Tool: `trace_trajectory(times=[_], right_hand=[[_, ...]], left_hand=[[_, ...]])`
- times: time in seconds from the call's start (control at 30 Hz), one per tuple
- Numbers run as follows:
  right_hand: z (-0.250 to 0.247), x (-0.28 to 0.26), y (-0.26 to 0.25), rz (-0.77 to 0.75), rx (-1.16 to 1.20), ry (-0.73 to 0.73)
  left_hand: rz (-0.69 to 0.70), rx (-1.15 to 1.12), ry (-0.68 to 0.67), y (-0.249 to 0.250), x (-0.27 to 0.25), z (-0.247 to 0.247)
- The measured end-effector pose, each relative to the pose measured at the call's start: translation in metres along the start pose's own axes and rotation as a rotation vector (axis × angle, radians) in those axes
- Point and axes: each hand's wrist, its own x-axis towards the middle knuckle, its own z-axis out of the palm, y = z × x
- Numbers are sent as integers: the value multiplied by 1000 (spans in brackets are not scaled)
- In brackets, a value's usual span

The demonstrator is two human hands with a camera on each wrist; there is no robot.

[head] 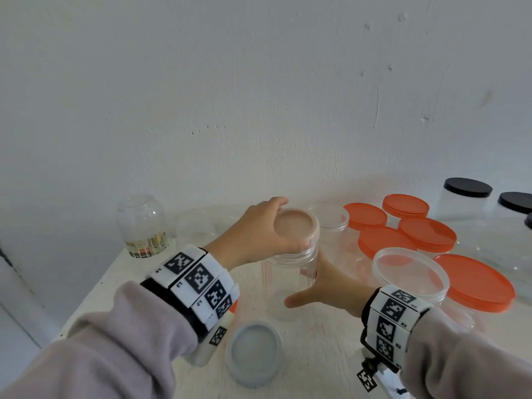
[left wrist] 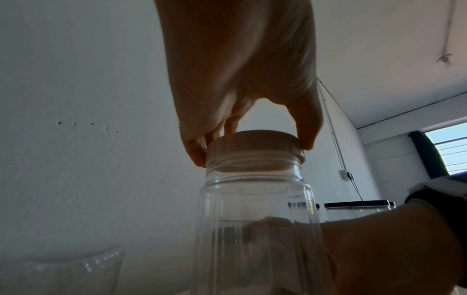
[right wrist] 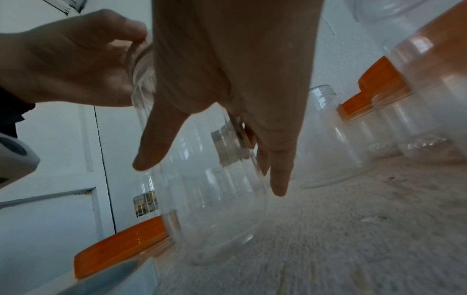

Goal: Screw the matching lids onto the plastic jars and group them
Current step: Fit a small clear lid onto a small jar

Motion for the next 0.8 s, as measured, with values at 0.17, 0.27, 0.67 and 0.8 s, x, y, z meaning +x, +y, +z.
trace_trajectory(times=[0.17, 0.27, 0.67, 0.8], right_hand=[[-1, 0, 0, -3, -12, -6], [-1, 0, -1, 2, -16, -2], [-22, -17, -33, 29, -97, -14], [-35, -27, -76, -45, -151, 9]], left_hand=[[-16, 79, -42, 2, 3, 4], [-21, 77, -26, -1, 2, 6], [-108, -332, -101, -31, -17, 13], [-113, -435, -114, -42, -26, 24]])
